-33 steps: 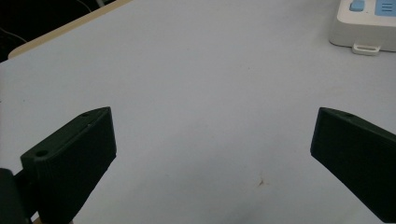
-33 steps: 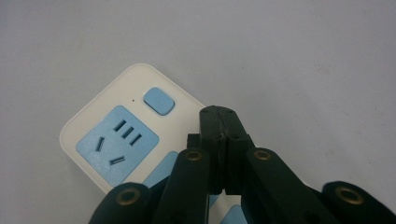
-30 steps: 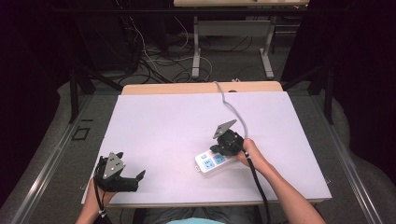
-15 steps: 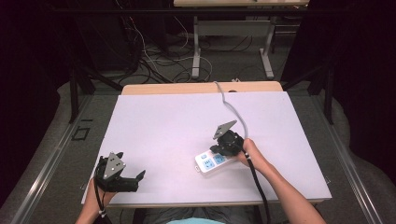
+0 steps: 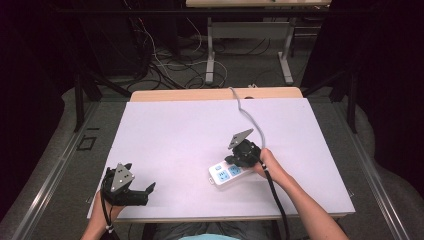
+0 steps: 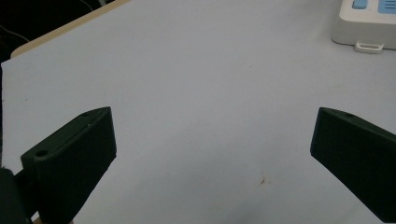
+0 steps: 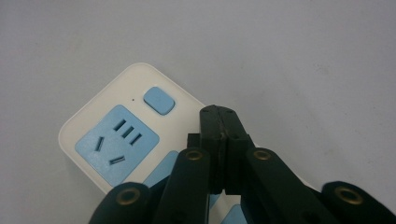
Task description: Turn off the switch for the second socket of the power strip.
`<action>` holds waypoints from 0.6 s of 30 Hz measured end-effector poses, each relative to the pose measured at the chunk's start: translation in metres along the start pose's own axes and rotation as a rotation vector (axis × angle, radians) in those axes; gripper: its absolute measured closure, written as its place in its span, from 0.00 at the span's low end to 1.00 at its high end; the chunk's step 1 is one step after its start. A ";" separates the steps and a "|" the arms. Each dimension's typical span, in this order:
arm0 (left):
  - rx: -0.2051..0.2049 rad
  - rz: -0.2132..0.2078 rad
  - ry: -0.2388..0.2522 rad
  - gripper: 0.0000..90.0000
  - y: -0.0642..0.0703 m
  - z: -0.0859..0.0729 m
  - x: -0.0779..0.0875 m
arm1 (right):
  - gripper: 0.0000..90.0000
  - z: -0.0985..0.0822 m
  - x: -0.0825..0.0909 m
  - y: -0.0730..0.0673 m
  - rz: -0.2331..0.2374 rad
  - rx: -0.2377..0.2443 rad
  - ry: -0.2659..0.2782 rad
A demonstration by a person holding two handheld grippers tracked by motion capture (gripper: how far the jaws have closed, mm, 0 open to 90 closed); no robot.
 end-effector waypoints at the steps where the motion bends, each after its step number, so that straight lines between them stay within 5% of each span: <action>1: -0.001 0.000 -0.002 0.00 0.000 0.000 0.000 | 1.00 0.000 -0.001 0.000 -0.006 0.001 0.006; 18: -0.009 0.000 -0.012 0.00 0.000 -0.001 0.000 | 1.00 -0.001 -0.001 0.000 -0.017 -0.009 -0.009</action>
Point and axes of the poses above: each handheld gripper's, and its own axes: x roughly backward along the jaws, z roughly out of its top, y roughly to its right, the point moved 6 cm from there along -x, roughly forward along the jaws, and after that the axes turned 13 degrees about y, right-handed, at the moved point
